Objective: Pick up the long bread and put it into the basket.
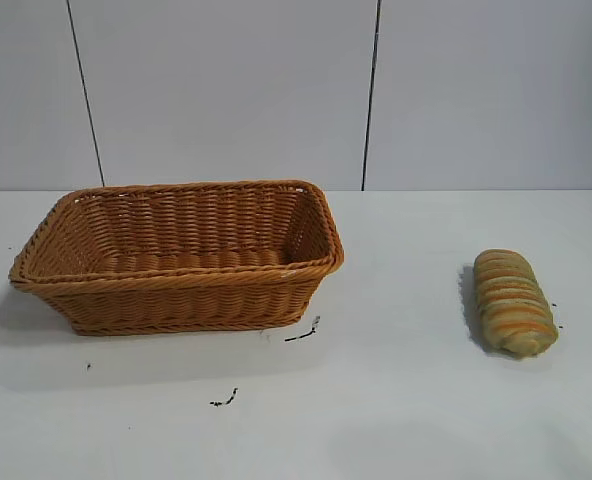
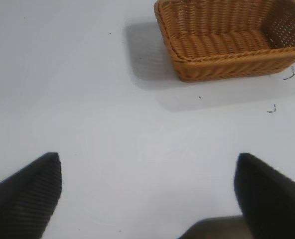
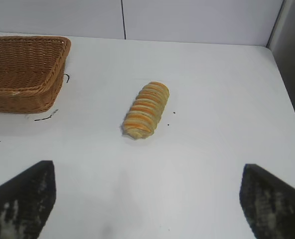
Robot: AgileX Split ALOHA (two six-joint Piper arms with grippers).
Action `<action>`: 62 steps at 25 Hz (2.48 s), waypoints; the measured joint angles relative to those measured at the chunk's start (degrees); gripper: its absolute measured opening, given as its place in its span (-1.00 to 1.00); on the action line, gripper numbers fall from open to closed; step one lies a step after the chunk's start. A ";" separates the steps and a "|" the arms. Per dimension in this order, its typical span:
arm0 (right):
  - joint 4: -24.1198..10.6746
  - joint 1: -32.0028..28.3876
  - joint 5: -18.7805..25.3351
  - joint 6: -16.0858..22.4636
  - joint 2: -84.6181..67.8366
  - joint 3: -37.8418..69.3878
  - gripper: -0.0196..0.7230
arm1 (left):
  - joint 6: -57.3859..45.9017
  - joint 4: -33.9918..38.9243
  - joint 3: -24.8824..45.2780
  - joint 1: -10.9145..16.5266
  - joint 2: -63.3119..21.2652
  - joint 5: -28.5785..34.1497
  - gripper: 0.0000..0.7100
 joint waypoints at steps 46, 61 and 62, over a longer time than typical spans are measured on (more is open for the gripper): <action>1.84 0.17 -4.45 -0.20 98.72 -40.32 0.91 | 0.00 0.00 0.00 0.00 0.00 0.00 0.95; 0.47 3.66 -8.76 2.80 114.27 -50.91 0.91 | 0.00 0.00 0.00 0.00 0.00 0.00 0.95; 0.47 3.66 -9.34 2.80 115.12 -50.91 0.91 | 0.00 0.00 0.00 0.00 0.00 0.00 0.95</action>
